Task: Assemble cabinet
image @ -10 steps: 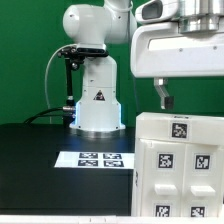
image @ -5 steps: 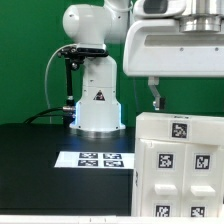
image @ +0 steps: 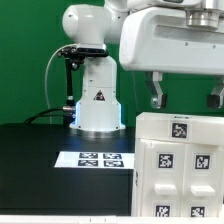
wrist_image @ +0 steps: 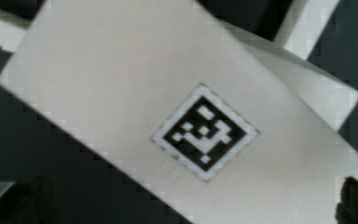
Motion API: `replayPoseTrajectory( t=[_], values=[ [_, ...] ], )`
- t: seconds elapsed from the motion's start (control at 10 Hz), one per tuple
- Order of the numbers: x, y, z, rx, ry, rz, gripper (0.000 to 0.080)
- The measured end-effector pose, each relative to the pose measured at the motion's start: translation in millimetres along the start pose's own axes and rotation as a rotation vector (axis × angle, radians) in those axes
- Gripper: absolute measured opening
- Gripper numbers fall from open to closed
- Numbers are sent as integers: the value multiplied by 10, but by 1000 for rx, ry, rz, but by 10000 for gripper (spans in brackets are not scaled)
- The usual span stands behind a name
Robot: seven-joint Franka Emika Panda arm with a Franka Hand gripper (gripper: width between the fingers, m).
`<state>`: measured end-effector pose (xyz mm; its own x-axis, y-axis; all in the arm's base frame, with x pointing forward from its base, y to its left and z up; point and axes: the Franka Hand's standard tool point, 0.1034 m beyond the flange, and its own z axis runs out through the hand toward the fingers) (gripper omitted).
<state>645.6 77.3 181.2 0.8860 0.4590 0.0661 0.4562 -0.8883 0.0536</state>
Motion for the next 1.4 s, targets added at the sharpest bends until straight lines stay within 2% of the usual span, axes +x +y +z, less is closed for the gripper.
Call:
replayPoseTrajectory(
  t=[0.1,0.2,0.3,0.6,0.7,0.8,1.0,1.1,1.4],
  values=[
    [17,50,-9,-17,10,-224,797],
    [50,72,-12,-46,12,-378,797],
    [54,61,2,-63,-8,-554,797],
    [17,144,0,-82,-32,-687,797],
    [10,142,5,-84,-40,-691,797],
    [-36,72,49,-49,-94,-626,797],
    [-9,55,130,-44,-119,-602,797],
    [-5,36,131,-46,-122,-577,797],
    [90,35,111,-93,-86,-556,797]
  ],
)
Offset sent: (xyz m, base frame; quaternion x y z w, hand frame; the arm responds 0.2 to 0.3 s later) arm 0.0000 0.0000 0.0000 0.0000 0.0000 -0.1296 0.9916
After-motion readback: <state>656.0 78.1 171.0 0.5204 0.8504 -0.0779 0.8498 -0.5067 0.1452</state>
